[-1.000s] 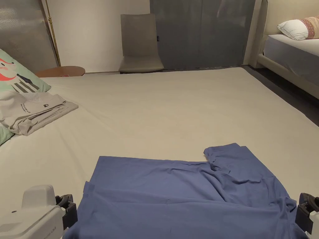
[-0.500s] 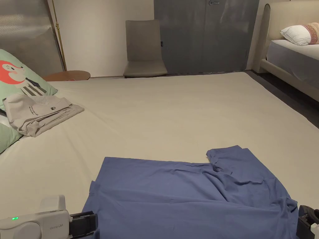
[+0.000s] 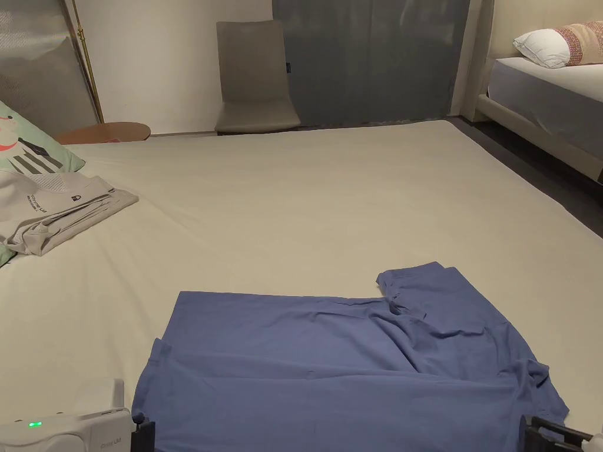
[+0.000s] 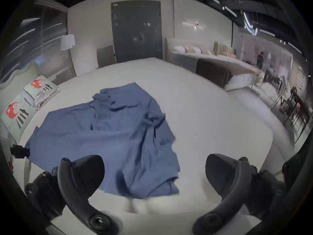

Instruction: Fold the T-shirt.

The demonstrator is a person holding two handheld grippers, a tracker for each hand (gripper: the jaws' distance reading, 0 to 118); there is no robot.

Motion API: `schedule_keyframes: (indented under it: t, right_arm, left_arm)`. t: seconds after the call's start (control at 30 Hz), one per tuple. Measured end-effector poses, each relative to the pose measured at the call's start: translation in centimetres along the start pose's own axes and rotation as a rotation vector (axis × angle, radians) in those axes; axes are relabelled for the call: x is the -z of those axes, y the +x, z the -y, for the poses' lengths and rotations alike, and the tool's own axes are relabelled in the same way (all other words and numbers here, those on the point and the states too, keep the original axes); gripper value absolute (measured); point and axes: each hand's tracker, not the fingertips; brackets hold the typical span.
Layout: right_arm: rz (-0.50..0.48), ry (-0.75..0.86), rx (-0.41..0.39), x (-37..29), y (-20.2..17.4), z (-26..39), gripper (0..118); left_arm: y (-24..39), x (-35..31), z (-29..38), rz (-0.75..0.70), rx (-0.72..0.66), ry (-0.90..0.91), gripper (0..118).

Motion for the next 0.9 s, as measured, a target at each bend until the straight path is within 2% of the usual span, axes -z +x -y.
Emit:
schedule_keyframes:
  t: [0.07,0.1,0.13,0.2,0.23,0.27,0.4,0.5,0.73,0.9]
  right_arm:
    - [0.021,-0.07,0.001,0.2,0.7,0.5,114]
    - [0.024,-0.107,0.004,0.5,0.9,0.7,99]
    - [-0.004,-0.141,0.006,0.9,1.2,1.0,78]
    - [-0.051,-0.194,0.024,1.5,1.2,1.3,29]
    - [-0.072,-0.211,0.036,1.8,1.2,1.3,14]
    - [-0.053,-0.187,0.031,1.9,1.0,1.3,9]
    - [-0.09,-0.176,0.015,1.4,0.8,0.3,7]
    - [-0.089,-0.145,-0.069,0.0,0.6,-1.0,7]
    - [-0.128,-0.126,-0.126,-3.8,1.1,-2.4,6]
    - [-0.103,-0.196,-0.249,-5.0,0.7,-0.4,6]
  left_arm:
    - [-0.1,-0.5,0.2,0.006,-0.017,0.009,9]
    - [-0.2,-0.6,0.3,0.01,-0.022,0.009,9]
    - [-0.5,-0.8,0.3,0.011,-0.025,0.007,9]
    - [-0.5,-1.0,0.6,0.013,-0.029,0.005,9]
    - [-0.5,-1.0,0.7,0.012,-0.031,0.005,8]
    - [-0.6,-1.1,0.8,0.012,-0.033,0.004,7]
    - [-1.0,-2.2,1.1,0.01,-0.059,0.006,7]
    - [-1.9,-4.1,1.5,0.033,-0.095,0.014,5]
    - [-3.3,-9.4,6.1,-0.005,-0.169,0.031,5]
    - [-4.4,-10.6,10.7,-0.063,-0.18,0.0,5]
